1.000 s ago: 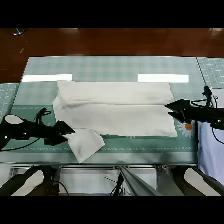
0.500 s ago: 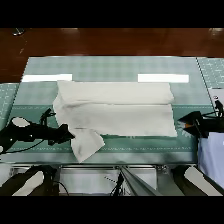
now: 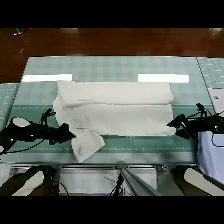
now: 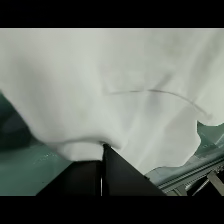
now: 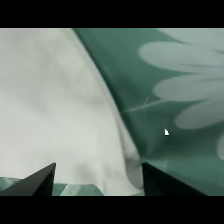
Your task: Fold the shirts.
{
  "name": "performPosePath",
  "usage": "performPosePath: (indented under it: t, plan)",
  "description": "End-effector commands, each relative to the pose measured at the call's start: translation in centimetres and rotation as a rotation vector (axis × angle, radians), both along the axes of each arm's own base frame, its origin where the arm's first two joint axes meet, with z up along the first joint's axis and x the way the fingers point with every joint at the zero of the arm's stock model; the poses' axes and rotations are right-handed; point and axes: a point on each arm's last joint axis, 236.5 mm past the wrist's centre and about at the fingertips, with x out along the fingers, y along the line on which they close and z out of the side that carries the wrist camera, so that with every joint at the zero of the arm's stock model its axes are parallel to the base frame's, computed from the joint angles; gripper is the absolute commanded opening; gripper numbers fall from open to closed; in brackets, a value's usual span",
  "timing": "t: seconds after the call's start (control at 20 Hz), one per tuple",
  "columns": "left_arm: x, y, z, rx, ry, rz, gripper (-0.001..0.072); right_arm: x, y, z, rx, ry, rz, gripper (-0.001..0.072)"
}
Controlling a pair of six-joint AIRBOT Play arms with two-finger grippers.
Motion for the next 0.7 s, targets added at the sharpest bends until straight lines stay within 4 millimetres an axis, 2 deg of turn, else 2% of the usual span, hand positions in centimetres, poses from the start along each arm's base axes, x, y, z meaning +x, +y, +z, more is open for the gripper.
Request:
performPosePath:
  t: [0.0, 0.05, 0.15, 0.2, 0.45, 0.55, 0.65]
  plan:
    - [0.1, -0.2, 0.3, -0.012, -0.001, 0.004, 0.0023, 2.4, 1.0, -0.4, 0.006, -0.072, -0.009, 0.0487]
    - [0.0, -0.5, 0.7, -0.027, 0.004, -0.013, 0.0023, 2.5, 1.3, 0.2, 0.018, -0.104, 0.045, 0.0049]
    - [0.2, -0.9, 2.4, -0.061, -0.049, -0.116, 0.0023, 3.1, 1.0, 1.8, 0.012, -0.142, 0.132, 0.0027]
    - [1.2, -0.6, 3.3, -0.063, -0.076, -0.120, 0.0023, 3.7, 0.5, 2.7, -0.004, -0.158, 0.155, 0.0028]
    - [9.7, 3.4, 7.8, 0.013, -0.270, 0.001, 0.0023, 10.1, -2.3, 7.9, -0.080, -0.310, 0.140, 0.0027]
    - [12.4, 3.7, 8.7, 0.017, -0.298, -0.006, 0.0022, 12.6, -2.3, 9.1, -0.040, -0.351, 0.117, 0.0027]
    - [15.8, 4.0, 9.3, 0.018, -0.302, 0.010, 0.0022, 14.9, -3.0, 9.1, -0.024, -0.366, 0.086, 0.0027]
